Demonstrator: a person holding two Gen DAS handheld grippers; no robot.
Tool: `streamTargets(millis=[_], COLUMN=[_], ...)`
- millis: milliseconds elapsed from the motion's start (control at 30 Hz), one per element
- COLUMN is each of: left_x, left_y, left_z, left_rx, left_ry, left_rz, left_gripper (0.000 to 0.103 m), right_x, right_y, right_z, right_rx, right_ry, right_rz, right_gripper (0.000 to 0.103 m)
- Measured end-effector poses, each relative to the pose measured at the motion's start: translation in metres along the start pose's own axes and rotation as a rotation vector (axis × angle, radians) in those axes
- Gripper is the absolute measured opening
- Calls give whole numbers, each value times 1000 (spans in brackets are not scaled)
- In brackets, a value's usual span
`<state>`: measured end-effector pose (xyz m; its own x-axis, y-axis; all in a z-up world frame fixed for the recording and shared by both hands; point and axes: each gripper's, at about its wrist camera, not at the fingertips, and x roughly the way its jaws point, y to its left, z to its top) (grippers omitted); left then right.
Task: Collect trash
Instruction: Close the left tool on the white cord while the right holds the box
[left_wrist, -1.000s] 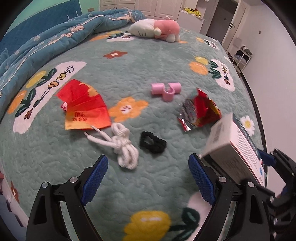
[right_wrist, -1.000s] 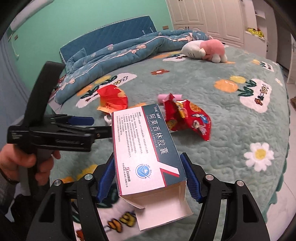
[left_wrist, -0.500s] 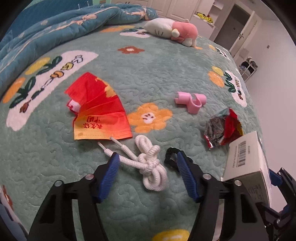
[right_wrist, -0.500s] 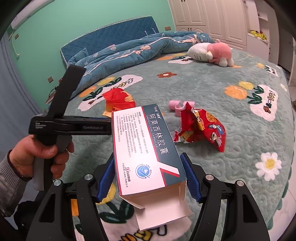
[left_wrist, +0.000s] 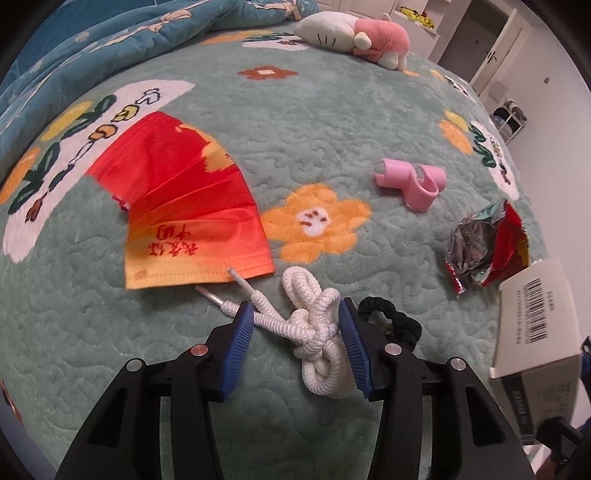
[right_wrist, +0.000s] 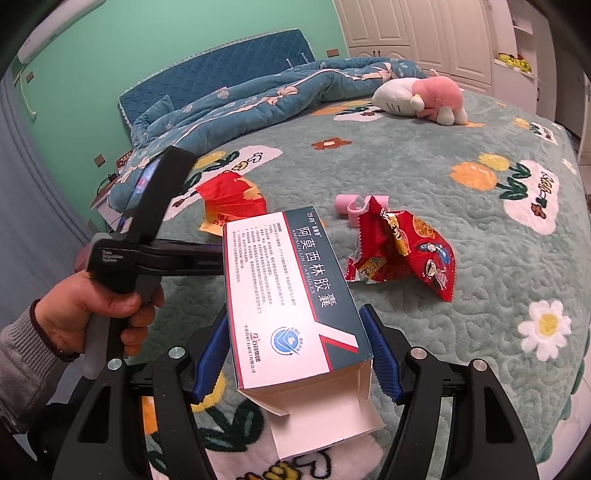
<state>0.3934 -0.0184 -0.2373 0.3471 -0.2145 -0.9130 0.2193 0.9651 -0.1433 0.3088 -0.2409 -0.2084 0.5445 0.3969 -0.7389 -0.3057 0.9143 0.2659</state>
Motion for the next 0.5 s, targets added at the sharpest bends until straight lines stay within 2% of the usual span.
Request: streamTargets(millis=[200, 500], left_x=[7, 4], left_y=[1, 6], left_z=[-2, -6], left_rx=[4, -22], left_ry=[-2, -10], left_rz=[12, -5], left_gripper=[49, 33], right_x=[1, 1], right_y=[-4, -4], right_z=[0, 0], right_rx=[6, 5], right_ry=[5, 2], right_rz=[-4, -6], right_gripper=[67, 67])
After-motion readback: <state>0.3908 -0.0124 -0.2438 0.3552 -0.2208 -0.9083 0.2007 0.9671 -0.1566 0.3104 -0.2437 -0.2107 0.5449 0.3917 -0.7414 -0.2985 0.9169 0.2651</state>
